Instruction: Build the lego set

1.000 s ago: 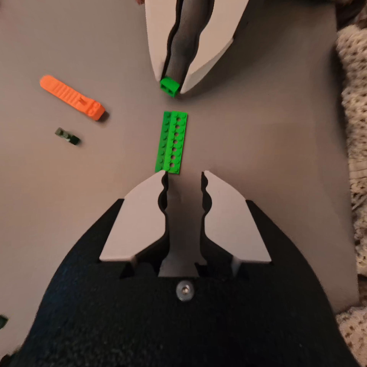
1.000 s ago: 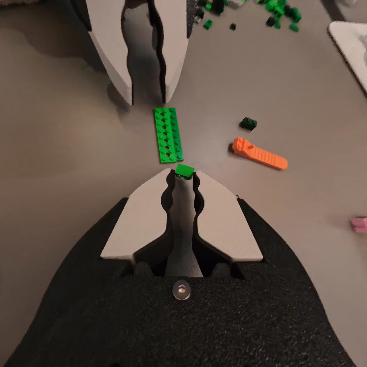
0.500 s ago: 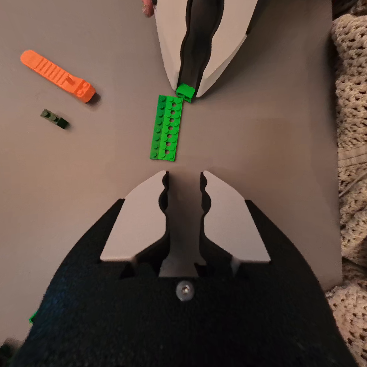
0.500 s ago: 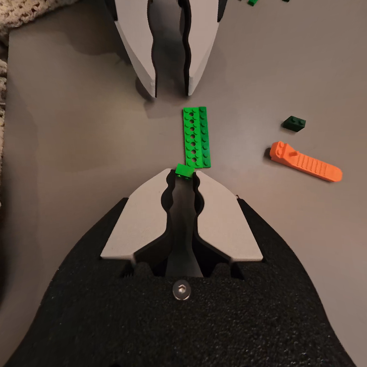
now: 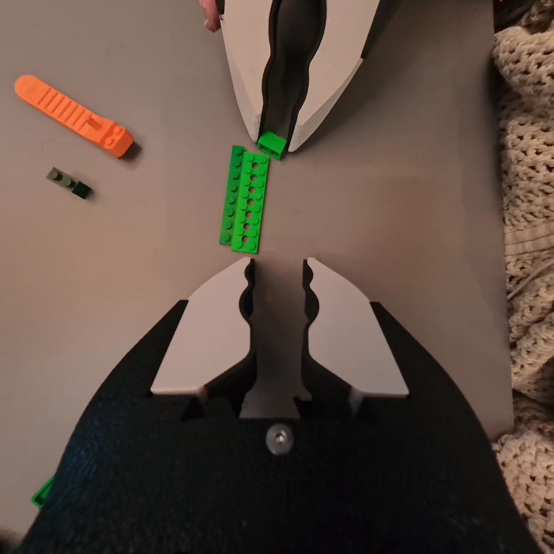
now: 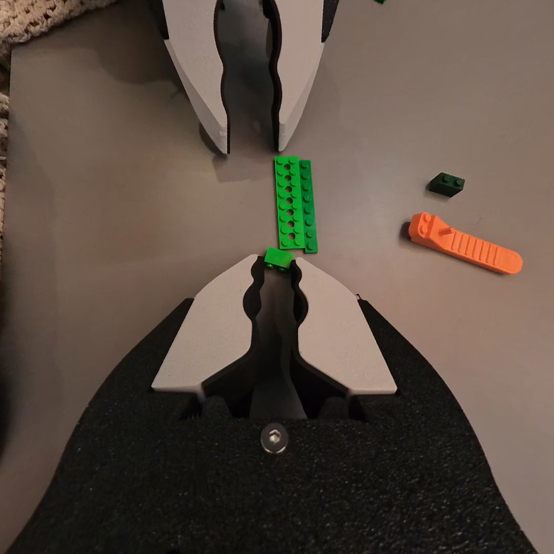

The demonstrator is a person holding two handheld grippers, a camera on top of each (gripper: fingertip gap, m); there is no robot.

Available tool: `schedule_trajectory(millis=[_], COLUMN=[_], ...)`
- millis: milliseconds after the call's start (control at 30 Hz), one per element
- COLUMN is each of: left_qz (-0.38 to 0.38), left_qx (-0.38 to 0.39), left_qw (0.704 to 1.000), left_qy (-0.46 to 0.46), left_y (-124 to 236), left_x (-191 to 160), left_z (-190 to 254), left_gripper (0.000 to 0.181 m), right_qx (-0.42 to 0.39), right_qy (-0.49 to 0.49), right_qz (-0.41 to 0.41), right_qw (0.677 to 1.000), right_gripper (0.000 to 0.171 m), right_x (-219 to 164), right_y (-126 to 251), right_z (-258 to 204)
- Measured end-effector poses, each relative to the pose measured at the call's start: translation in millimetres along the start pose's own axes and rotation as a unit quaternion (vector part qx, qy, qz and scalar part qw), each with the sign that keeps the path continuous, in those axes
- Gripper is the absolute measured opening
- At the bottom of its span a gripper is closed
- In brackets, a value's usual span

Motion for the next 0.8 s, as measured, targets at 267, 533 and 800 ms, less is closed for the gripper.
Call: schedule_trajectory(millis=[267,533,800], left_qz=[0.007,0.012,0.014], left_qx=[-0.003,-0.006,-0.006], left_qw=[1.000,1.000,1.000], left_qy=[0.001,0.004,0.004], left_y=[-2.7,-4.0,-4.8], left_x=[2.8,4.2,5.3], left_z=[-0.7,-1.1,-1.6], left_gripper=[0.030,0.031,0.031], right_qx=[0.002,0.003,0.004], right_qy=[-0.001,-0.001,-0.002], right_qz=[0.003,0.004,0.006], right_qw=[1.000,1.000,1.000], right_gripper=[0.017,0.017,0.017], right_x=[-0.4,-0.3,-0.3], right_y=[0.2,0.0,-0.4], right_z=[-0.3,-0.5,-0.5])
Point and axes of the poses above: each gripper's, where its closed fingertips meet, y back along the fingers, x out of its top, z = x × y across the jaws, the point moved 7 cm from there along y, back along the fingers, and after that the axes turned 8 degrees about -y, right-handed, at the moved point
